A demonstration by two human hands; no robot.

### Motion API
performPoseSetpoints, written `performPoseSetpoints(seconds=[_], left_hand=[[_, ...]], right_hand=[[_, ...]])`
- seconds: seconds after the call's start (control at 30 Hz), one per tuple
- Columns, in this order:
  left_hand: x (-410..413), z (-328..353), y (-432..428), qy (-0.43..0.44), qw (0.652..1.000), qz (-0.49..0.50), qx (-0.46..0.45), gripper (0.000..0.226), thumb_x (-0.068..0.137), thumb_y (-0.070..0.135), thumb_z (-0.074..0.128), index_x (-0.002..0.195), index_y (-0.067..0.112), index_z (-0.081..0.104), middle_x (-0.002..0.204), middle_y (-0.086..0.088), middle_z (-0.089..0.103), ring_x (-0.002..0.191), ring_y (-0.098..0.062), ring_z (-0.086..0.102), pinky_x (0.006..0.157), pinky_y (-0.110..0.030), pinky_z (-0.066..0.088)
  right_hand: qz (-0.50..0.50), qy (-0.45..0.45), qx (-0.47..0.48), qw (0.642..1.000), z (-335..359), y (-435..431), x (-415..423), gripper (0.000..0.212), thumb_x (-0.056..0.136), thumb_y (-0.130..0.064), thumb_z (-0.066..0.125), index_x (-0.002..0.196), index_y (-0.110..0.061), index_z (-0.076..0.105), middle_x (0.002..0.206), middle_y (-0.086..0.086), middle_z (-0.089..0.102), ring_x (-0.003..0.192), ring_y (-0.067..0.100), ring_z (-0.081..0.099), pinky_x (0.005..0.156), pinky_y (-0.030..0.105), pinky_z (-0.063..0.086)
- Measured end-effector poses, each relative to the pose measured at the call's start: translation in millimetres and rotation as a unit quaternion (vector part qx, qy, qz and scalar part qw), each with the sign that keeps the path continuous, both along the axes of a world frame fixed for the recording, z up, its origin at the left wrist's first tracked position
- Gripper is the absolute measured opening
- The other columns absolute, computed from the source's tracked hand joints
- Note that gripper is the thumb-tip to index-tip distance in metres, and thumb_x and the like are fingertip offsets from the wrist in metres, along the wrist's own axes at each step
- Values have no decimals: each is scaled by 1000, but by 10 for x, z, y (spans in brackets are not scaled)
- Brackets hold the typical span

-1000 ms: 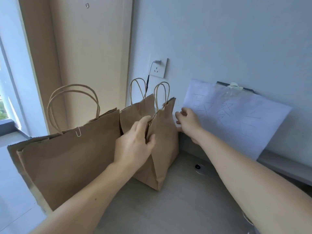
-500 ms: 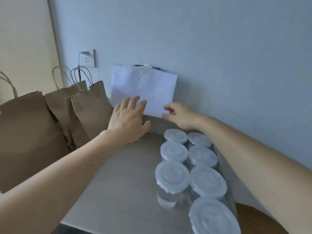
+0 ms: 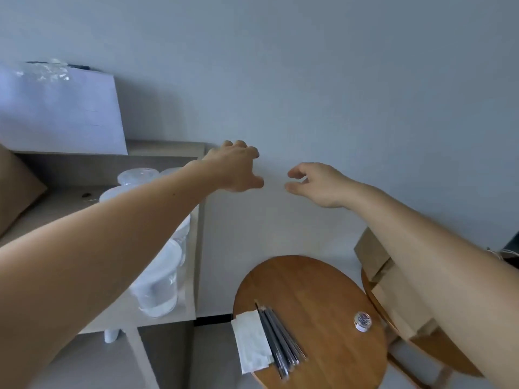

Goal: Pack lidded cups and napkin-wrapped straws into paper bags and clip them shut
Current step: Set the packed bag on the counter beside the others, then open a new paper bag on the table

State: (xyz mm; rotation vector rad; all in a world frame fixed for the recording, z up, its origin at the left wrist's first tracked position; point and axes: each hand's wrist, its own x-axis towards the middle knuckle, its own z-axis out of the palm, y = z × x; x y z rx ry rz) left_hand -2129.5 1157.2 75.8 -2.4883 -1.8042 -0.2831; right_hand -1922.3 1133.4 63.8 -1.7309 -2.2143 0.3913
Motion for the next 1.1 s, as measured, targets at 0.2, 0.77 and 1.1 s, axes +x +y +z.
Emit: performPoseSetpoints(seconds=[0.2, 0.77, 1.1], left_hand=[[1092, -314, 208, 18, 996, -75, -41, 73, 87, 57, 56, 149, 26, 33, 148, -2, 38, 136, -27, 33, 100, -42, 37], [3339, -2160, 897, -12, 952, -190, -238, 68, 88, 47, 56, 148, 22, 35, 145, -6, 42, 133, -31, 38, 102, -44, 37], [4038, -2566, 914, -13, 950, -127, -284, 62, 91, 43, 54, 147, 22, 38, 146, -4, 42, 134, -28, 38, 103, -41, 40]], right_hand=[[-60, 21, -32, 998, -382, -32, 826, 50, 97, -46, 54, 139, -18, 50, 143, 0, 50, 126, 18, 50, 95, 26, 38], [-240, -32, -157, 957, -1638, 5, 3147, 44, 98, -36, 54, 137, -16, 54, 138, 3, 56, 124, 21, 52, 88, 26, 38], [-375, -118, -187, 900, -2580, 122, 4623, 30, 93, -41, 50, 95, -11, 50, 104, 9, 57, 95, 30, 61, 75, 36, 47]])
